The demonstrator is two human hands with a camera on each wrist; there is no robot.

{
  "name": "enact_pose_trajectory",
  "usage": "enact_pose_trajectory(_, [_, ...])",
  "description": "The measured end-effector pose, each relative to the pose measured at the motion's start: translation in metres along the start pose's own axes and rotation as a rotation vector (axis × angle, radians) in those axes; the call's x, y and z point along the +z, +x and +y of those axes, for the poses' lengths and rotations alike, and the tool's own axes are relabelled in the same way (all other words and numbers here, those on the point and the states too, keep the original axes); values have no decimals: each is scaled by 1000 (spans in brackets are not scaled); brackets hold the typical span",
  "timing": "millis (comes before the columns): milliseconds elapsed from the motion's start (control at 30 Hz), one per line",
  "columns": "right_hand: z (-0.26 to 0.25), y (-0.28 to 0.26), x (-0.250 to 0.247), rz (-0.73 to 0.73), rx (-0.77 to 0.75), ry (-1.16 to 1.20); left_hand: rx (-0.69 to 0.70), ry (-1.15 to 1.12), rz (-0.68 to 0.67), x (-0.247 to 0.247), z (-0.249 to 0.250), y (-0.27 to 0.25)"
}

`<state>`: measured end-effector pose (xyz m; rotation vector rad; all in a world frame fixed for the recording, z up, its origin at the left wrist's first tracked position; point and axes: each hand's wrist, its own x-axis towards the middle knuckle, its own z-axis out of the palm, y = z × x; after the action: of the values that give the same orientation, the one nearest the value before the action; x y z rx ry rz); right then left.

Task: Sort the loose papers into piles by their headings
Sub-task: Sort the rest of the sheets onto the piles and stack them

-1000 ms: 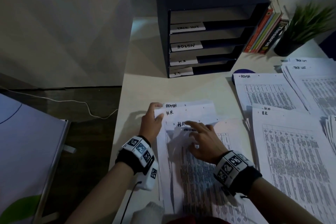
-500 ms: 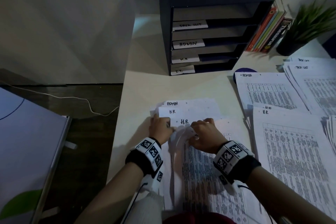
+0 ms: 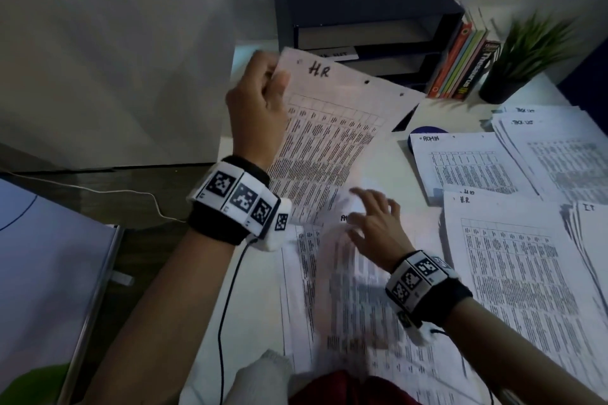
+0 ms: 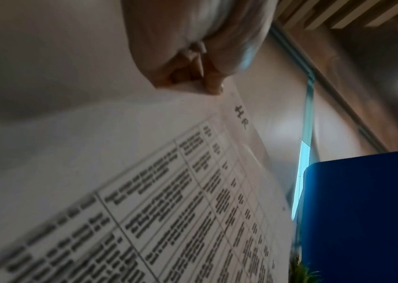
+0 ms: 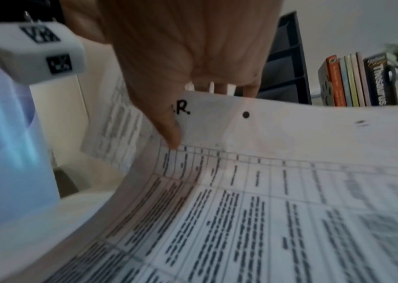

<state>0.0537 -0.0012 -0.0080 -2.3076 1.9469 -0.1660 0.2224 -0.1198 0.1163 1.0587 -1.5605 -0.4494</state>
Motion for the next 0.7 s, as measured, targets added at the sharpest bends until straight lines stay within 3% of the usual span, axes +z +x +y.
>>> enact_pose_trajectory(133, [-5,17,-36,500,22,143,-112,-186,-306,5,0,-11])
enact_pose_trajectory(233, [-4,37,-75,732,-45,192,-150,-331,-471,8,7,-28])
enact_pose_trajectory(367, [-10,51,-122,797,-98,319,-134,-403,-475,6,15,-26])
enact_pose_trajectory(467, [-23,51,-165,861,-110,414,-329,-484,-374,-1,7,-19])
enact_pose_trajectory(533, [-25,47,-196,879,-169,433,-415,-403,-366,-3,2,-19])
enact_pose_trajectory(600, [-23,42,-222,907,-158,300,-477,-217,-402,-1,-7,-26])
enact_pose_trajectory(700, [-16,44,-242,852,30,199,-679,-333,-593,3,-27,-44])
